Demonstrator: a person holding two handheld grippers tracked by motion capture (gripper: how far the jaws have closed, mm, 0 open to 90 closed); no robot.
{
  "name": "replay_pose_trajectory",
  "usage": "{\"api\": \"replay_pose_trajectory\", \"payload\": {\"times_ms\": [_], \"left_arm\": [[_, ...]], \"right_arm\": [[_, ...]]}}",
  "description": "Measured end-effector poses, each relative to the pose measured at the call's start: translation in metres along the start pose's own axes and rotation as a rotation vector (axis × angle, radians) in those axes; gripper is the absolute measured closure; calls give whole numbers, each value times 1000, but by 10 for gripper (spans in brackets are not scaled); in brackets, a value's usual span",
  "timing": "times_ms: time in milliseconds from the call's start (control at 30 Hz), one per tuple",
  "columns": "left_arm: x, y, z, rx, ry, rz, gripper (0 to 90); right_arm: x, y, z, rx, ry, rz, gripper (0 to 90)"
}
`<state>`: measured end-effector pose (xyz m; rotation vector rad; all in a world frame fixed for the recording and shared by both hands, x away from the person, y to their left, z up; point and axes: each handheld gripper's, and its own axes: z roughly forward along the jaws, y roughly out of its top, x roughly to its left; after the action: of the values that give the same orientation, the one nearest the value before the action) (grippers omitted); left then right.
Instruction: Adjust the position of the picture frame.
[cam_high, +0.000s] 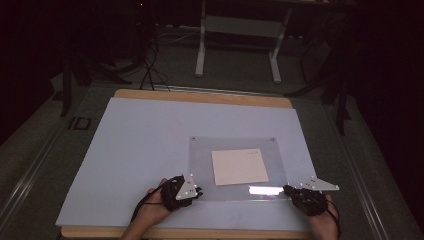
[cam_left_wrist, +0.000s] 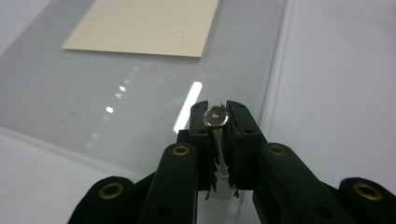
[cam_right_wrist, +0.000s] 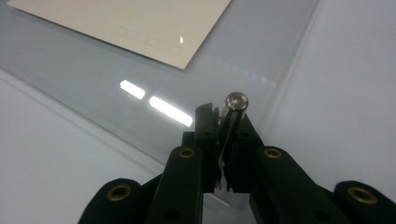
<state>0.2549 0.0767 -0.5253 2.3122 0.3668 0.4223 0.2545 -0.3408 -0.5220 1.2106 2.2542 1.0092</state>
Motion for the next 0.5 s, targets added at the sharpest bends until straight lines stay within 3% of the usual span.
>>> {"api": "replay_pose_trajectory", "payload": {"times_ms": [167,267,400,467,500], "left_arm": [[-2,-1,-10,11,47,20,806],[-4,-3,-14,33,91,26,799],[-1,-8,-26,20,142,-8,794],[-1,-8,-26,20,142,-8,794],[1,-11,-37,1,187,-30,794]], "right_arm": [[-1,16,10,-17,2,-17,854],[-3,35,25,-27,3,-38,854],[-4,69,51,-55,33,-42,855],[-5,73,54,-58,40,-42,855],[-5,73,54,-58,40,-42,856]]}}
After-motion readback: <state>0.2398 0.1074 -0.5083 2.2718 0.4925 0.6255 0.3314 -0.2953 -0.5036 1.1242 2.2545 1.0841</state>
